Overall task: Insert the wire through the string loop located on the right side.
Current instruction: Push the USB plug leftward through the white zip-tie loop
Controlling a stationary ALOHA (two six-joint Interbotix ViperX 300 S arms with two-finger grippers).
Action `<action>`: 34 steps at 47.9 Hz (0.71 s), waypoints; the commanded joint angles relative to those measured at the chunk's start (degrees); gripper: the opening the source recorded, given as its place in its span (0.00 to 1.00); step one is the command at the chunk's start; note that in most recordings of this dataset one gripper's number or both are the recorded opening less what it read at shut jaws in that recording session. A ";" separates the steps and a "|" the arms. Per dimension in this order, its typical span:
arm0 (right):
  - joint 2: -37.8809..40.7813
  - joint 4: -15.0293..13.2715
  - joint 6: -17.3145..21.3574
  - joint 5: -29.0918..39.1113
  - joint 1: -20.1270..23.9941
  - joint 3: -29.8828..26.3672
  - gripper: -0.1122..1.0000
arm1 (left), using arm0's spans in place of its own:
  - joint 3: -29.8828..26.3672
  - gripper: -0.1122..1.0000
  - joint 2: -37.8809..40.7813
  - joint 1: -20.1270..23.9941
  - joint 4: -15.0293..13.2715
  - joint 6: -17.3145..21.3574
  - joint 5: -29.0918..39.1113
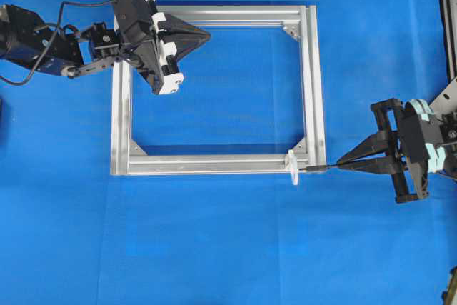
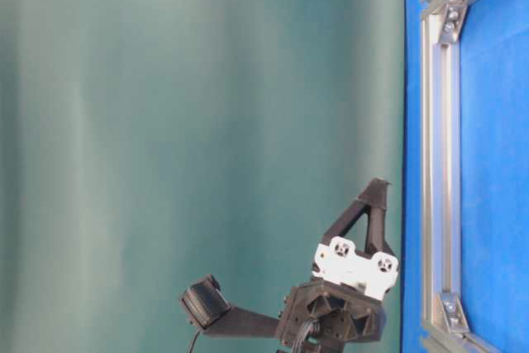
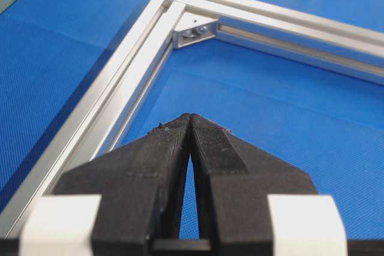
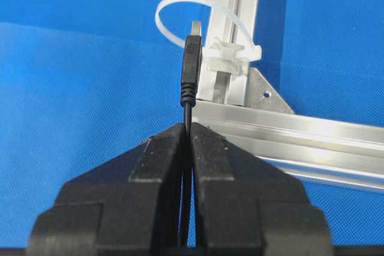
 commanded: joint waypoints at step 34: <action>0.53 0.00 0.00 -2.02 0.00 -0.79 0.07 | -0.35 0.10 -1.85 -0.35 0.09 0.00 -0.44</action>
